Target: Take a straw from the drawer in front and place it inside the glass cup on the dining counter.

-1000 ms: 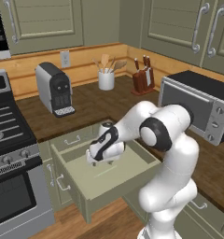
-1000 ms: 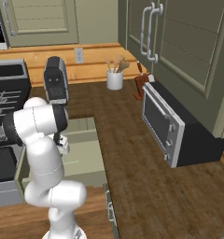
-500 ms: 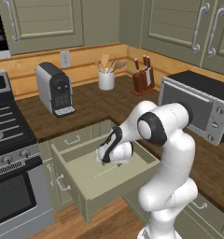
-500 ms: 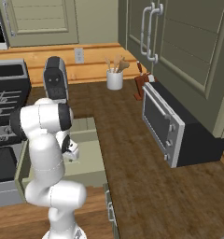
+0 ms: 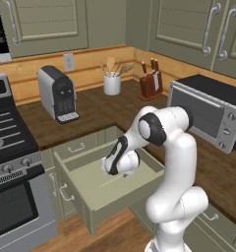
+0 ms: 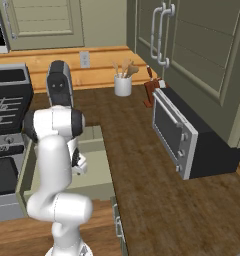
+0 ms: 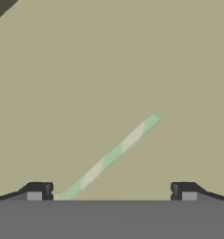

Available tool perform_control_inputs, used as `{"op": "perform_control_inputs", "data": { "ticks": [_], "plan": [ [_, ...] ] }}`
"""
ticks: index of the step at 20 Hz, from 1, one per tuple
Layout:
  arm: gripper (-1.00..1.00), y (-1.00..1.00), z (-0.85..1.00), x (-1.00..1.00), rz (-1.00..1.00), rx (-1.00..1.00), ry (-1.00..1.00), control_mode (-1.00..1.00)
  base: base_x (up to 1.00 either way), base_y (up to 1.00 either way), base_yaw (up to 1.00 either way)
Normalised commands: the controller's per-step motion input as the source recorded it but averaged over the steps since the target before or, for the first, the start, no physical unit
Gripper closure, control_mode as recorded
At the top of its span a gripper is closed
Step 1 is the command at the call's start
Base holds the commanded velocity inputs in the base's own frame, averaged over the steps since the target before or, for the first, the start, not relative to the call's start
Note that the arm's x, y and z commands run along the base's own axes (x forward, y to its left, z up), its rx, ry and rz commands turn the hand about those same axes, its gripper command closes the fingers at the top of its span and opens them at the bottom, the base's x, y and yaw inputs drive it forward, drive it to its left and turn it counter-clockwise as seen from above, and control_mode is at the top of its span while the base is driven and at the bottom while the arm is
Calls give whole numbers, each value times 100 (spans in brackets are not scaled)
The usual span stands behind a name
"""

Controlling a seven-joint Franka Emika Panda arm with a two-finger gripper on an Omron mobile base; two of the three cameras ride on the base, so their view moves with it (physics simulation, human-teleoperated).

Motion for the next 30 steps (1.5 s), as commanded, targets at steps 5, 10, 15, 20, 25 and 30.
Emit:
{"op": "perform_control_inputs", "data": {
  "ticks": [5,10,15,20,25,30],
  "plan": [
    [-100,0,-24,9,-11,0,0,-100,0,0,0],
    [-100,0,-27,21,-11,0,0,-100,0,0,0],
    [-100,0,-27,18,-9,0,2,-100,0,0,0],
    [100,2,-39,1,-7,0,3,-100,0,0,0],
    [100,7,-45,0,-6,0,3,-100,0,0,0],
    [100,0,-37,-1,-5,0,0,-100,0,0,0]
  ]
}}
